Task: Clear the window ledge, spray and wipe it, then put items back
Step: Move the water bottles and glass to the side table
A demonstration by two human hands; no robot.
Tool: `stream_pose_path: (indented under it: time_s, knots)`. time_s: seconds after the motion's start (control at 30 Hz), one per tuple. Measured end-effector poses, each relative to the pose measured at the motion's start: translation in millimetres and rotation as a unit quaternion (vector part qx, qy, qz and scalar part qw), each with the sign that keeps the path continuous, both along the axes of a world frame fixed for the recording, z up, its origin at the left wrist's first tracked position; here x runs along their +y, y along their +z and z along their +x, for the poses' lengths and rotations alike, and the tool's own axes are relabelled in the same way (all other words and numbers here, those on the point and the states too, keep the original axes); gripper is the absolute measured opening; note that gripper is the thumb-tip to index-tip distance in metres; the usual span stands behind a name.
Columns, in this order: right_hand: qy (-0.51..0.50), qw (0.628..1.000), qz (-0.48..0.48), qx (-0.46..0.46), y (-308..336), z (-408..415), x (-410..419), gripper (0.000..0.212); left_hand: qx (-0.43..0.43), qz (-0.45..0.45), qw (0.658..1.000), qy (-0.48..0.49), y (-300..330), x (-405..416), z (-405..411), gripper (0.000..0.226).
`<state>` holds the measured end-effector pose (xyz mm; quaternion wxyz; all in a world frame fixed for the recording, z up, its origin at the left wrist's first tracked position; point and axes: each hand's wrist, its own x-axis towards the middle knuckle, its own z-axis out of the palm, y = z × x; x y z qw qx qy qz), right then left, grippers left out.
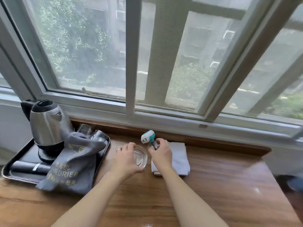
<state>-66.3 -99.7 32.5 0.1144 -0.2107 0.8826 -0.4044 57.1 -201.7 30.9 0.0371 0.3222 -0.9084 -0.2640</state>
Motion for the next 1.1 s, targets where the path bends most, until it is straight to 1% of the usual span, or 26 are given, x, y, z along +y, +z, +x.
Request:
stream_pose_path:
  time_s: [0.2,0.37,0.47,0.6,0.73,0.9,1.1]
  knots:
    - [-0.077,0.997,-0.004,-0.013,8,12,59,0.037,0.006,-0.013,0.998,-0.068,12,40,-9,0.089]
    - [-0.138,0.99,-0.019,-0.027,8,22,118,0.042,0.007,-0.042,0.991,-0.129,16,85,-20,0.086]
    - [-0.183,0.983,-0.019,-0.02,11,22,157,0.037,0.015,-0.03,0.985,-0.168,16,112,-27,0.085]
    - [-0.229,0.973,-0.03,-0.013,19,17,211,0.036,0.021,-0.006,0.976,-0.215,17,152,-44,0.085]
    - [-0.27,0.963,-0.022,0.001,20,8,269,0.036,0.024,-0.019,0.966,-0.257,20,207,-67,0.089]
    - [-0.303,0.953,-0.024,0.013,23,-8,350,0.028,0.039,0.003,0.955,-0.293,21,285,-99,0.089]
    - [-0.329,0.944,-0.011,0.015,22,-42,463,0.035,0.039,0.017,0.949,-0.313,16,392,-141,0.092]
